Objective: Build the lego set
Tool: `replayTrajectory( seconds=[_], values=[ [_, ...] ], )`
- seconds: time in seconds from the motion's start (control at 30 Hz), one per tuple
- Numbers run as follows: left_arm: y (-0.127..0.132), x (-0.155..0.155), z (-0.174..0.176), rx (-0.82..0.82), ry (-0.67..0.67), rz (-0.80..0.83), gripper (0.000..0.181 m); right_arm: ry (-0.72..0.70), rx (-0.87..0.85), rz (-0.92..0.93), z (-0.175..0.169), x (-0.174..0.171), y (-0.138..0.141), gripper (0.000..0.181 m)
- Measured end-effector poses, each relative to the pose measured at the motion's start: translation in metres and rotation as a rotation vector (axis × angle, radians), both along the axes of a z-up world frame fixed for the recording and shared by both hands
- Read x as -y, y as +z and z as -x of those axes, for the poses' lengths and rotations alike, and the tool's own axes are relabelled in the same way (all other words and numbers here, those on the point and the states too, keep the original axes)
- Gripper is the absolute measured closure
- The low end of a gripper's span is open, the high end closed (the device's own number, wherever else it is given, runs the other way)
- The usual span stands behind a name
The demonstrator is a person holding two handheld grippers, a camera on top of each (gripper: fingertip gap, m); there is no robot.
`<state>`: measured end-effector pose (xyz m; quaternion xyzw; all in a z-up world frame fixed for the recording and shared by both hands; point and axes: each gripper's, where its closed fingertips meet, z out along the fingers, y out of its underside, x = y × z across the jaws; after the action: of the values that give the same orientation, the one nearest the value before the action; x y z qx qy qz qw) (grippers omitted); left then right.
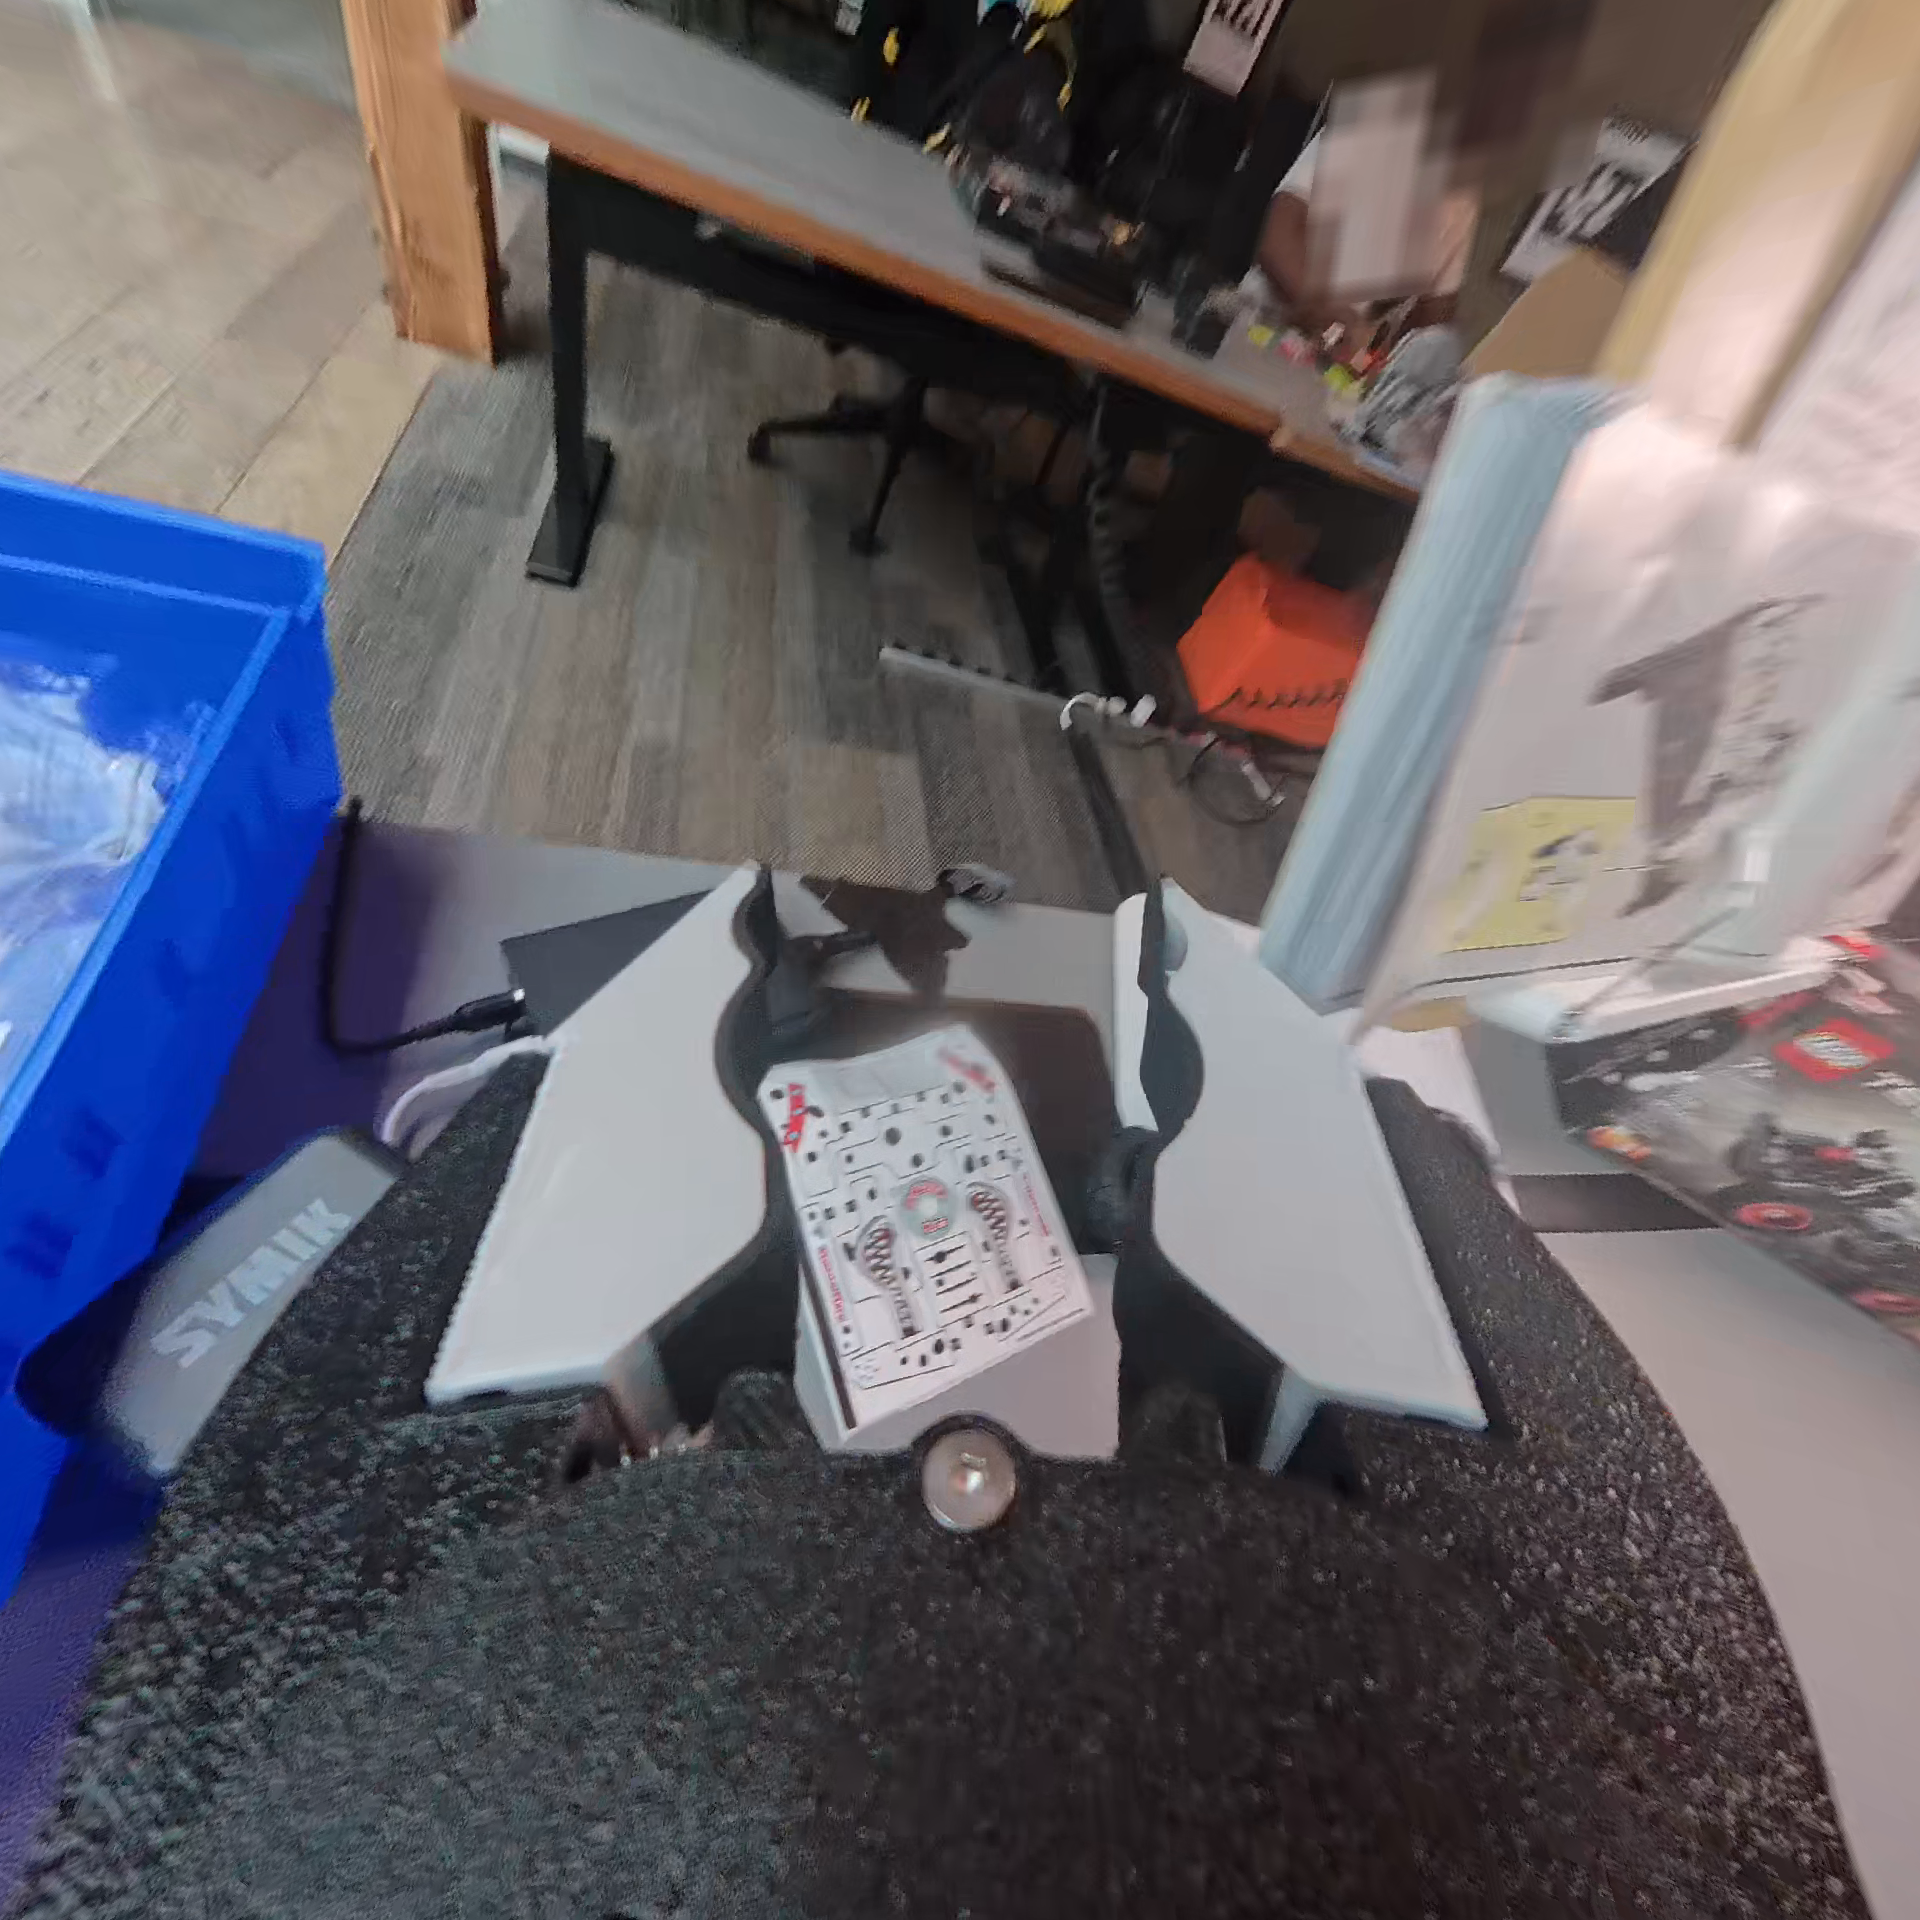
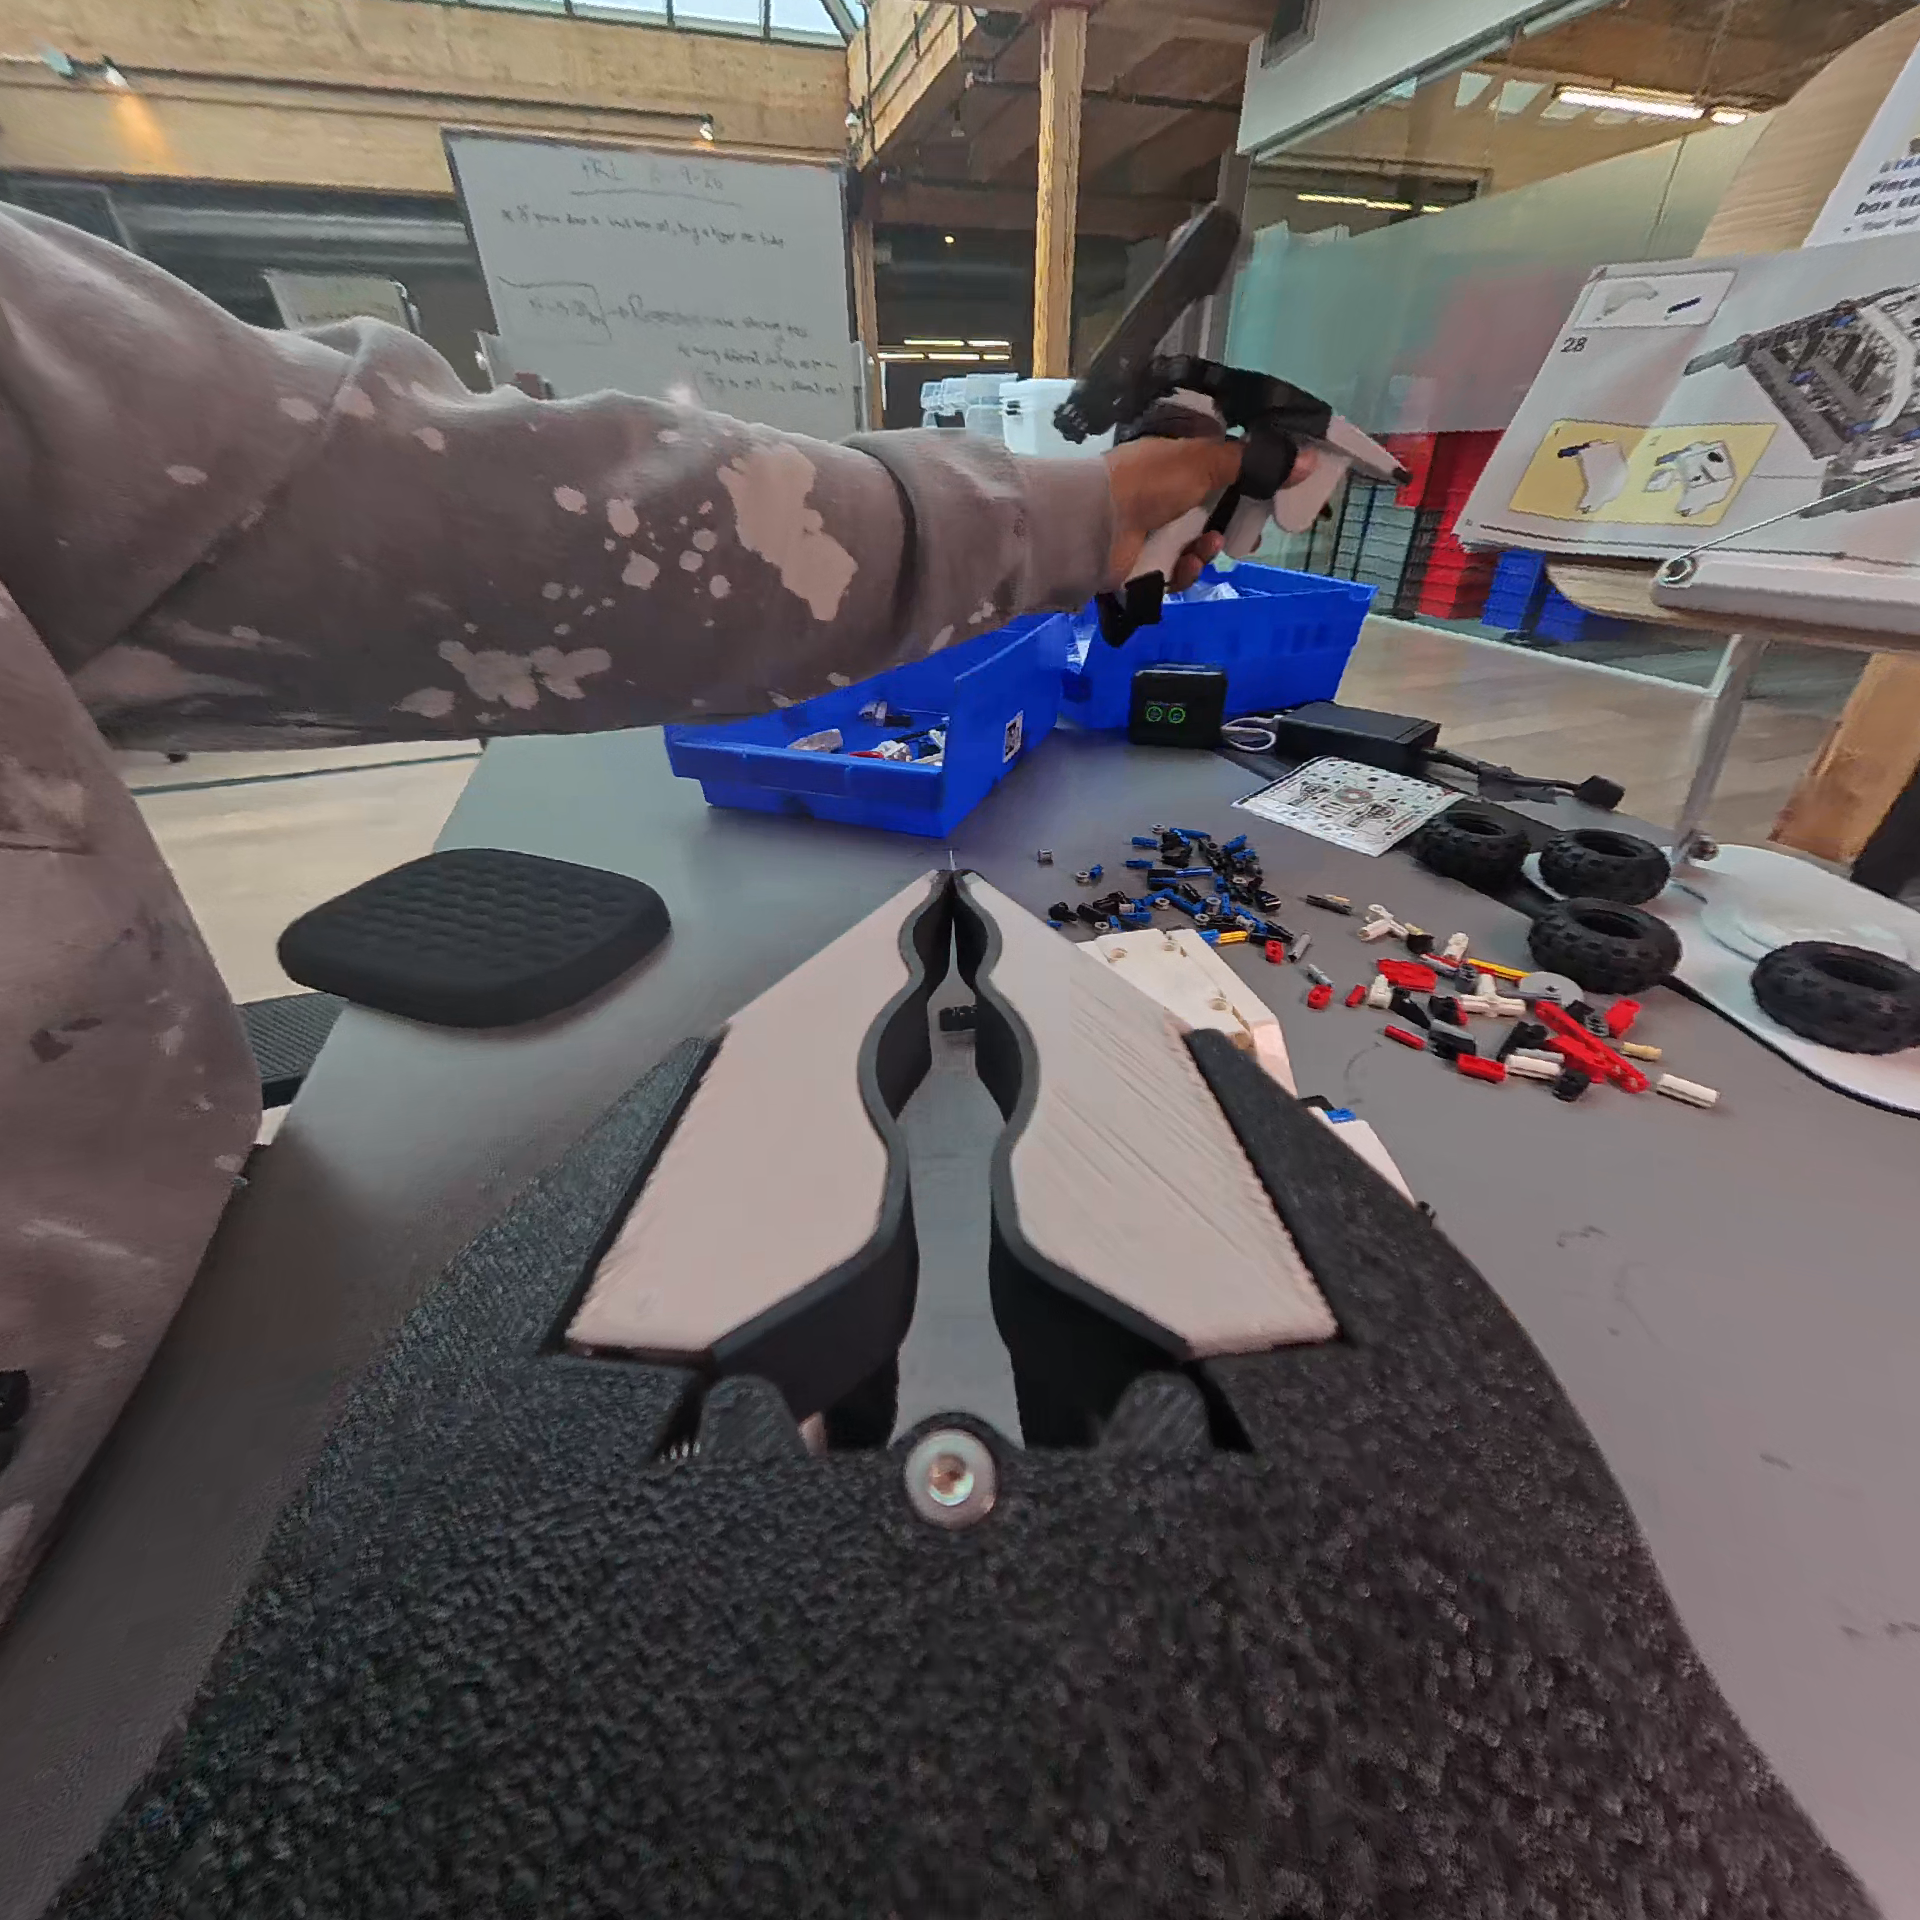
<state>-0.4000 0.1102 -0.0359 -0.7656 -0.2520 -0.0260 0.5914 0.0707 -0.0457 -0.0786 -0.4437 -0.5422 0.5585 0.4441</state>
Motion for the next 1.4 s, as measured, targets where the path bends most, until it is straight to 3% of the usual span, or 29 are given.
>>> replayTrajectory(
  seconds=[0.1,0.2,0.37,0.47,0.57,0.7,0.8,1.0,1.1,1.27,1.4],
  values=[
    [0.052,0.019,-0.055,-0.044,-0.158,-0.191,0.117,-0.044,-0.008,-0.096,0.002,0.000,-0.002,0.181],
    [0.069,0.047,-0.150,-0.068,-0.442,-0.266,0.123,-0.085,-0.038,-0.232,0.003,0.002,-0.003,0.181],
    [0.015,0.117,-0.304,0.081,-0.858,-0.228,0.123,-0.134,-0.090,-0.399,0.003,0.012,0.004,0.181],
    [-0.020,0.155,-0.368,0.325,-1.016,-0.219,0.124,-0.159,-0.126,-0.438,0.005,0.017,0.011,0.181],
    [-0.043,0.180,-0.409,0.508,-1.130,-0.224,0.124,-0.211,-0.148,-0.502,0.007,0.015,0.014,0.181],
    [-0.065,0.191,-0.436,0.535,-1.232,-0.197,0.118,-0.291,-0.147,-0.604,0.009,0.007,0.010,0.181],
    [-0.056,0.193,-0.437,0.461,-1.217,-0.324,0.128,-0.322,-0.143,-0.645,0.008,0.005,0.006,0.181],
    [-0.045,0.187,-0.416,-0.058,-0.998,-0.444,0.164,-0.328,-0.143,-0.642,0.008,0.007,0.005,0.181],
    [-0.039,0.186,-0.405,-0.217,-0.903,-0.480,0.174,-0.317,-0.140,-0.645,0.010,0.010,0.002,0.181],
    [-0.043,0.185,-0.404,-0.153,-0.909,-0.456,0.167,-0.300,-0.123,-0.679,0.013,0.016,-0.005,0.181],
    [-0.050,0.187,-0.411,-0.095,-0.964,-0.414,0.181,-0.296,-0.120,-0.680,0.013,0.018,-0.007,0.181]
  ],
)
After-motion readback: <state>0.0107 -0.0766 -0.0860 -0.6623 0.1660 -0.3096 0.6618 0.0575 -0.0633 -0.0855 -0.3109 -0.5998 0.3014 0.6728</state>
